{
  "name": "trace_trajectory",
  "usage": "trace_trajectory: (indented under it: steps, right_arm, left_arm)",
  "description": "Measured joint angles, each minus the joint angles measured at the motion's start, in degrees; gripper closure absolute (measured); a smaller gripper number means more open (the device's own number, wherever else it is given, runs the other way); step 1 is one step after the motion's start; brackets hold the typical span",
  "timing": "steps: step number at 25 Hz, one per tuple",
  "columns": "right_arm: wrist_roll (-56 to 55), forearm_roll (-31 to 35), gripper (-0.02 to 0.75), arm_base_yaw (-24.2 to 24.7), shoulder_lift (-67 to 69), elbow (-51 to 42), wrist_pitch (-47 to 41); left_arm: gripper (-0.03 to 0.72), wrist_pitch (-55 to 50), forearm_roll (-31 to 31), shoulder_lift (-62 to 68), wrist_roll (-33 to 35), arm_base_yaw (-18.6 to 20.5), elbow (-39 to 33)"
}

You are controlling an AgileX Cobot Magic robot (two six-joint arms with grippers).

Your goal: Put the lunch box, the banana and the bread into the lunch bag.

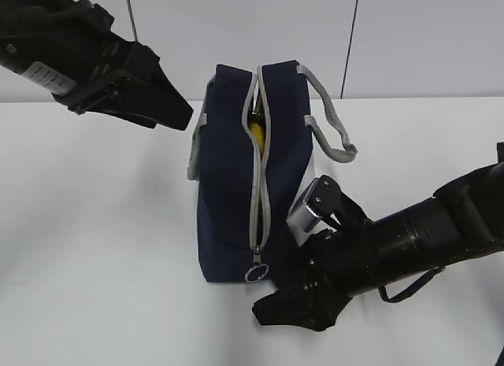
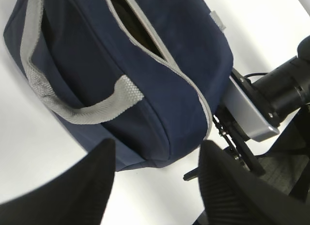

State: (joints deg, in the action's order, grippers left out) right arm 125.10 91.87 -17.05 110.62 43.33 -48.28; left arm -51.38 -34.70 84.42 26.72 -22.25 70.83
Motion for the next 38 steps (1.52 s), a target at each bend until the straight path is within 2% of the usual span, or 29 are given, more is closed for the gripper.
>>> trace_trajectory:
  steps: [5,15,38]
  right_arm:
    - [-3.46,-4.31,0.206,0.00,0.00,0.27,0.35]
    - [-4.39,-5.86,0.206,0.00,0.00,0.39,-5.02]
    - [0.56,3.61,0.206,-0.09,0.00,0.48,-3.81]
  left_arm:
    - [0.296,-0.37,0.01,0.00,0.00,0.00,0.00]
    - [0.304,-0.41,0.12,0.00,0.00,0.00,0.00]
    - [0.307,-0.41,0.37,0.00,0.00,0.00,0.00]
